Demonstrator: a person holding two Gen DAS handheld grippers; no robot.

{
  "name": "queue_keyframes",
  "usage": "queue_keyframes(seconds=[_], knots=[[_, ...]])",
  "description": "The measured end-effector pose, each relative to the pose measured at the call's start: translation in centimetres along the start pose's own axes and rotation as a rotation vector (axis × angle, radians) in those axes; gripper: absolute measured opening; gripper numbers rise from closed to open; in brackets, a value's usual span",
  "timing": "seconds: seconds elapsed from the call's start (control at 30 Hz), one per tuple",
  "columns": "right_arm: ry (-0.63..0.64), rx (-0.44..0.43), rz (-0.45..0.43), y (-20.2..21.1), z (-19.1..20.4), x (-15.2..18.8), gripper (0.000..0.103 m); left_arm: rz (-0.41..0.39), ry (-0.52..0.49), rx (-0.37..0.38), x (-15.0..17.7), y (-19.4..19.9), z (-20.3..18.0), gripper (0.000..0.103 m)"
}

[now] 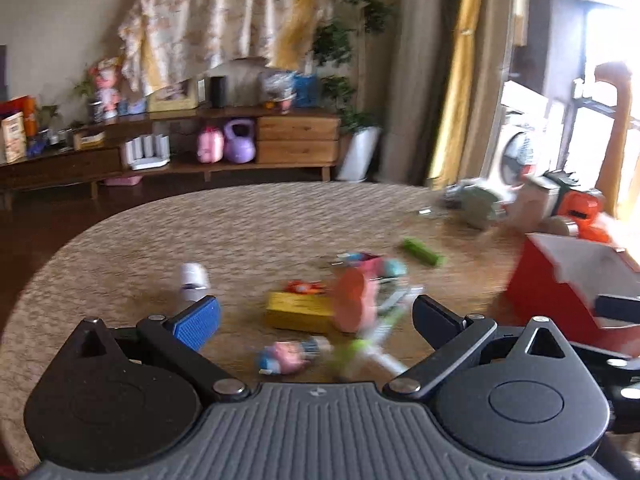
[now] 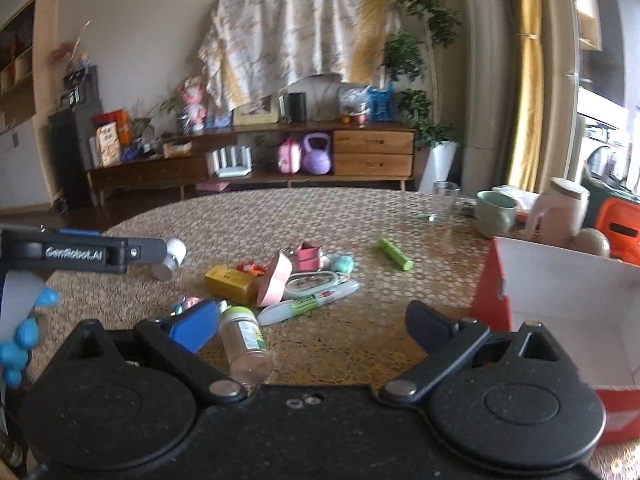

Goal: Organize rigid objects
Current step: 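Grasp the clear green-lidded jar with the right tool while the left tool grasps the pink doll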

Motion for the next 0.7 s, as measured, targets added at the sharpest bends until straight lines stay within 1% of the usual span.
queue_keyframes(seconds=[0.1,0.13,0.2,0.23,0.3,0.37,0.43,0.5,0.7], knots=[[0.044,-0.04,0.036,-1.7,1.0,0.4,0.097,0.055,-0.001,-0.029,0.9,-2.2,1.9,0.103],[0.055,-0.05,0.05,-2.3,1.3,0.5,0.096,0.088,0.007,-0.033,1.3,-3.1,2.4,0.103],[0.074,-0.079,0.087,-3.6,1.9,1.0,0.09,0.145,0.06,-0.016,2.3,-4.7,3.1,0.103],[0.087,-0.096,0.108,-4.3,2.3,1.3,0.089,0.162,0.083,-0.009,2.7,-5.4,3.3,0.103],[0.11,-0.116,0.146,-5.5,2.9,2.0,0.086,0.175,0.081,-0.005,3.1,-6.6,3.2,0.102],[0.141,-0.131,0.177,-6.6,3.5,2.6,0.085,0.169,0.055,-0.002,3.4,-7.8,3.0,0.103],[0.172,-0.133,0.197,-7.7,4.0,3.1,0.084,0.187,0.048,-0.002,3.9,-8.9,3.0,0.103],[0.185,-0.138,0.222,-8.7,4.2,3.5,0.079,0.217,0.069,-0.003,4.4,-10.2,2.8,0.102],[0.218,-0.131,0.255,-11.1,5.2,4.6,0.076,0.265,0.114,-0.031,5.1,-12.5,2.4,0.102]])
Point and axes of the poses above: each gripper's, at about its wrist camera, not at the fingertips, and y roughly against the way its jaws point, z to its left, x to its underside, the point moved 8 cm from there along -y, roughly the way its jaws point, and after that the axes turned 4 degrees about -y, right-handed, at the moved point
